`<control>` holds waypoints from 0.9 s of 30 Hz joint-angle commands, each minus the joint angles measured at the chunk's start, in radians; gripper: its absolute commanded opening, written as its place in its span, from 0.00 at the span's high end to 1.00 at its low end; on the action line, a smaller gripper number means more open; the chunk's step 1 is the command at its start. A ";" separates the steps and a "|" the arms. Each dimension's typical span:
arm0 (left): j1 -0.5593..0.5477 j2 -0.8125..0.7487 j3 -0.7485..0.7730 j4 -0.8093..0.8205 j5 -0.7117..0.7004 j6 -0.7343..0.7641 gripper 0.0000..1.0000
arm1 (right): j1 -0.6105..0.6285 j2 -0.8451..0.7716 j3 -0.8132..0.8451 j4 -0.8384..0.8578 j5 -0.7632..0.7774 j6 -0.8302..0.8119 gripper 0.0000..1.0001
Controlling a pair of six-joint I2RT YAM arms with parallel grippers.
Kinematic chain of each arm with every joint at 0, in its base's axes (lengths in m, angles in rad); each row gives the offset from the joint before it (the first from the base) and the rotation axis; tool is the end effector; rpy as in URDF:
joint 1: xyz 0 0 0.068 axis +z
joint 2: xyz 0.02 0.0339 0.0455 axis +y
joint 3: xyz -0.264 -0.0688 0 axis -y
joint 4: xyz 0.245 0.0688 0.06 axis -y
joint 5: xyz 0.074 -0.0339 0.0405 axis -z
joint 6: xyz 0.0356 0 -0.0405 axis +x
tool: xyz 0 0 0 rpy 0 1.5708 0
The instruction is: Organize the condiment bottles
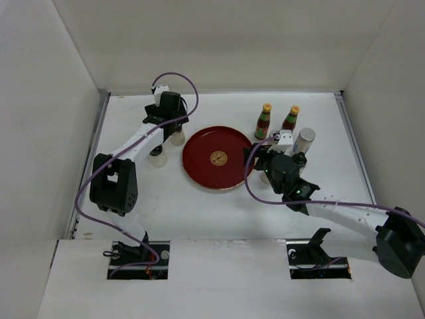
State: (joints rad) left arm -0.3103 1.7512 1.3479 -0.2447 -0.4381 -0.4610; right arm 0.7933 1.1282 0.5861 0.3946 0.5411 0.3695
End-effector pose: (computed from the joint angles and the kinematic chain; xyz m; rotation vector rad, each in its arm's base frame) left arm 0.3864 -0.1081 0.2681 -0.3966 2.1125 0.0411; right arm 0.1892 0.1661 0.2617 0.0392 1.7130 0.4030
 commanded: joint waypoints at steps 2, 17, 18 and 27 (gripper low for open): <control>0.006 -0.005 0.046 0.021 0.050 -0.021 0.20 | 0.010 -0.004 0.020 0.064 -0.018 -0.009 0.20; 0.001 0.037 0.036 0.051 0.065 -0.022 0.27 | 0.014 0.005 0.026 0.059 -0.024 -0.014 0.19; 0.001 0.040 0.036 0.051 0.064 -0.021 0.30 | 0.014 0.007 0.026 0.059 -0.024 -0.014 0.19; -0.025 -0.063 0.023 0.099 0.001 -0.024 0.63 | 0.013 0.005 0.024 0.059 -0.024 -0.015 0.19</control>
State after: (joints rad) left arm -0.3168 1.8011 1.3514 -0.2214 -0.3904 -0.4866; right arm 0.7998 1.1336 0.5861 0.3973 0.5259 0.3622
